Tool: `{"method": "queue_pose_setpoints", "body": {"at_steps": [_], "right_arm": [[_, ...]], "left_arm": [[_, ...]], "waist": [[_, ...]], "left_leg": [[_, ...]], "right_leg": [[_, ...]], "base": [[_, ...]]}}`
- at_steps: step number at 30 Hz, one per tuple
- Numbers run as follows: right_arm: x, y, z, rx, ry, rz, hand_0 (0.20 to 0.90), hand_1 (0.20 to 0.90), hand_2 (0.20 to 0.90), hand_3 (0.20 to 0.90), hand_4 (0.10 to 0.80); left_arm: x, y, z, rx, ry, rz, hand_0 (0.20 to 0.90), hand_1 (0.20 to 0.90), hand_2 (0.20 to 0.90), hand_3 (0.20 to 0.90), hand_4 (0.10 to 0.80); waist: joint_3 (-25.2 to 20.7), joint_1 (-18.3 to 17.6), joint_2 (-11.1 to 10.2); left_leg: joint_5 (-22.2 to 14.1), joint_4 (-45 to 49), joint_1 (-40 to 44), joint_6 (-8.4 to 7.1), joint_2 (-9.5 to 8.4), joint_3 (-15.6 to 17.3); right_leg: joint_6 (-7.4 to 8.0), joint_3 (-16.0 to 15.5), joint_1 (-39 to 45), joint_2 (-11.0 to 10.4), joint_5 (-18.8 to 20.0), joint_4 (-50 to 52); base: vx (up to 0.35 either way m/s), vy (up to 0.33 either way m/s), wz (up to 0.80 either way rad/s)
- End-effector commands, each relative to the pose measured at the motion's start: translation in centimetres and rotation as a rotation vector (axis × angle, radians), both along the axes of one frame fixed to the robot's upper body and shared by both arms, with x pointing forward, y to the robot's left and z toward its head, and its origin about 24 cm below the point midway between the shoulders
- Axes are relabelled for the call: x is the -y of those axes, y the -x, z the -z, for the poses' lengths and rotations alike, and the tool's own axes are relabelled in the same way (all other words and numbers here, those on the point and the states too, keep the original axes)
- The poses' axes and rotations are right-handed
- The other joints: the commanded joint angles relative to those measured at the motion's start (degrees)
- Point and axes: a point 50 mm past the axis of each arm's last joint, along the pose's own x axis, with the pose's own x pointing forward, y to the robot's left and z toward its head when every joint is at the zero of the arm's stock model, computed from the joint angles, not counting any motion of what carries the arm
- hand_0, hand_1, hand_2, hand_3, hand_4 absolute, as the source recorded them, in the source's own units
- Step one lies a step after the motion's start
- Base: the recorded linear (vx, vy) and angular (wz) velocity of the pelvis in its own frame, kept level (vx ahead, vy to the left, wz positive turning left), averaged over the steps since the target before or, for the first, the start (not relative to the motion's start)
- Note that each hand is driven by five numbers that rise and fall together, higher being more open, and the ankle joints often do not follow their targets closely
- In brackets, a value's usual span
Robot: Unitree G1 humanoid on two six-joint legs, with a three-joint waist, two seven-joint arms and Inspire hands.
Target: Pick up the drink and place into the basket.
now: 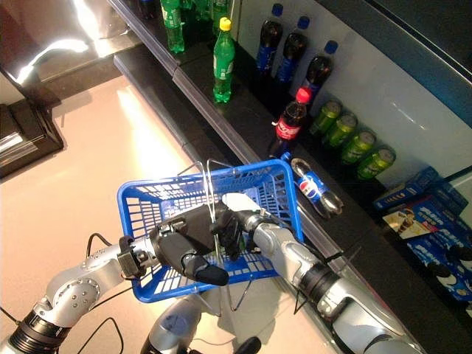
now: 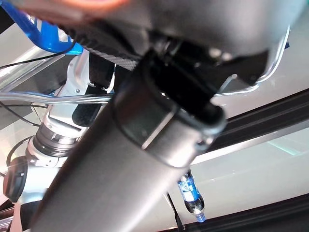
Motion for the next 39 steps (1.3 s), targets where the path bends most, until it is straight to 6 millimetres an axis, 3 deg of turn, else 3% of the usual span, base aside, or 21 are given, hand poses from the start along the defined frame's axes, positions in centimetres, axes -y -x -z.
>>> {"method": "queue_pose_setpoints", "body": {"at_steps": [1,19,20,21,22,23,25,28,29,30,31,39], "right_arm": [[-3.3,-0.2,-1.3,0.091,-0.005,-0.122,0.3,0.3,0.3,0.2,0.1],[-2.9,-0.3,0.7,0.004,0.017,-0.048,0.3,0.3,0.3,0.2,0.1],[-2.8,-0.3,0.8,-0.001,0.015,-0.04,0.352,0.352,0.352,0.26,0.16],[-2.7,-0.4,1.0,-0.004,0.016,-0.028,0.472,0.472,0.472,0.4,0.3],[-2.7,-0.4,1.0,-0.007,0.015,-0.024,0.54,0.54,0.54,0.48,0.38],[-2.7,-0.4,1.2,-0.01,0.015,-0.017,0.545,0.545,0.545,0.485,0.385],[-2.6,-0.4,1.4,-0.014,0.012,-0.007,0.634,0.634,0.634,0.59,0.49],[-2.6,-0.4,1.6,-0.018,0.006,0.004,0.691,0.691,0.691,0.656,0.556],[-2.7,-0.4,1.6,-0.019,0.006,0.005,0.752,0.752,0.752,0.727,0.627],[-2.7,-0.4,1.6,-0.021,0.006,0.009,0.851,0.851,0.851,0.842,0.742],[-2.6,-0.4,1.6,-0.021,0.006,0.01,0.9,0.9,0.9,0.9,0.8],[-2.6,-0.3,1.8,-0.024,0.0,0.021,0.9,0.9,0.9,0.9,0.8]], "left_arm": [[4.8,3.9,-7.3,0.32,0.439,0.417,0.3,0.3,0.3,0.2,0.1],[5.0,4.0,-7.2,0.315,0.448,0.433,0.3,0.3,0.3,0.2,0.1],[5.1,4.1,-7.2,0.316,0.447,0.435,0.3,0.3,0.3,0.2,0.1],[5.2,4.1,-7.1,0.316,0.446,0.44,0.3,0.3,0.3,0.2,0.1],[5.2,4.1,-7.1,0.316,0.445,0.442,0.3,0.3,0.3,0.2,0.1],[5.3,4.1,-7.1,0.316,0.445,0.445,0.3,0.3,0.3,0.2,0.1],[5.3,4.2,-7.1,0.314,0.448,0.448,0.3,0.3,0.3,0.2,0.1],[5.4,4.2,-7.2,0.315,0.45,0.45,0.3,0.3,0.3,0.2,0.1],[5.5,4.2,-7.2,0.314,0.451,0.451,0.3,0.3,0.3,0.2,0.1],[5.5,4.2,-7.3,0.316,0.453,0.451,0.3,0.3,0.3,0.2,0.1],[5.5,4.2,-7.3,0.317,0.455,0.451,0.3,0.3,0.3,0.2,0.1],[5.5,4.3,-7.5,0.316,0.465,0.446,0.3,0.3,0.3,0.2,0.1]], "waist": [[-18.83,0.12,-0.97],[-19.23,0.06,-0.68],[-19.19,0.08,-0.7],[-19.18,0.15,-0.78],[-19.14,0.17,-0.81],[-19.14,0.22,-0.83],[-19.24,0.26,-0.81],[-19.33,0.23,-0.8],[-19.36,0.22,-0.81],[-19.42,0.19,-0.76],[-19.39,0.14,-0.74],[-19.31,-0.02,-0.77]], "left_leg": [[-4.68,-1.67,3.89,-1.41,1.77,-3.29],[-4.76,-1.67,3.94,-1.14,1.69,-2.76],[-4.79,-1.67,3.94,-1.13,1.67,-2.75],[-4.78,-1.67,3.89,-1.1,1.63,-2.82],[-4.8,-1.67,3.93,-1.07,1.61,-2.84],[-4.81,-1.67,3.94,-1.06,1.62,-2.87],[-4.83,-1.67,3.96,-1.02,1.54,-2.96],[-4.81,-1.67,3.98,-0.98,1.48,-2.94],[-4.81,-1.67,3.97,-0.97,1.47,-2.92],[-4.82,-1.67,3.99,-0.93,1.47,-2.88],[-4.83,-1.67,3.98,-0.93,1.46,-2.86],[-4.85,-1.67,3.97,-0.83,1.36,-2.72]], "right_leg": [[-0.99,0.07,-0.89,0.63,1.67,0.35],[-0.9,0.29,-0.96,0.5,1.71,0.37],[-0.88,0.25,-0.95,0.47,1.72,0.36],[-0.83,0.17,-0.94,0.46,1.75,0.36],[-0.81,0.17,-0.93,0.45,1.78,0.37],[-0.81,0.1,-0.88,0.45,1.76,0.36],[-0.82,0.04,-0.85,0.46,1.74,0.33],[-0.83,0.06,-0.88,0.47,1.78,0.33],[-0.83,0.05,-0.9,0.48,1.79,0.32],[-0.83,0.01,-0.92,0.47,1.8,0.33],[-0.8,0.03,-0.95,0.44,1.82,0.32],[-0.83,0.34,-1.06,0.49,1.92,0.2]], "base": [[0.0,0.0,0.0],[0.0,0.0,0.0],[0.0,0.0,0.0],[0.0,0.0,0.0],[0.0,0.0,0.0],[0.0,0.0,0.0],[0.0,0.0,0.0],[0.0,0.0,0.0],[0.0,0.0,0.0],[0.0,0.0,0.0],[0.0,0.0,0.0],[0.0,0.0,0.0]]}}
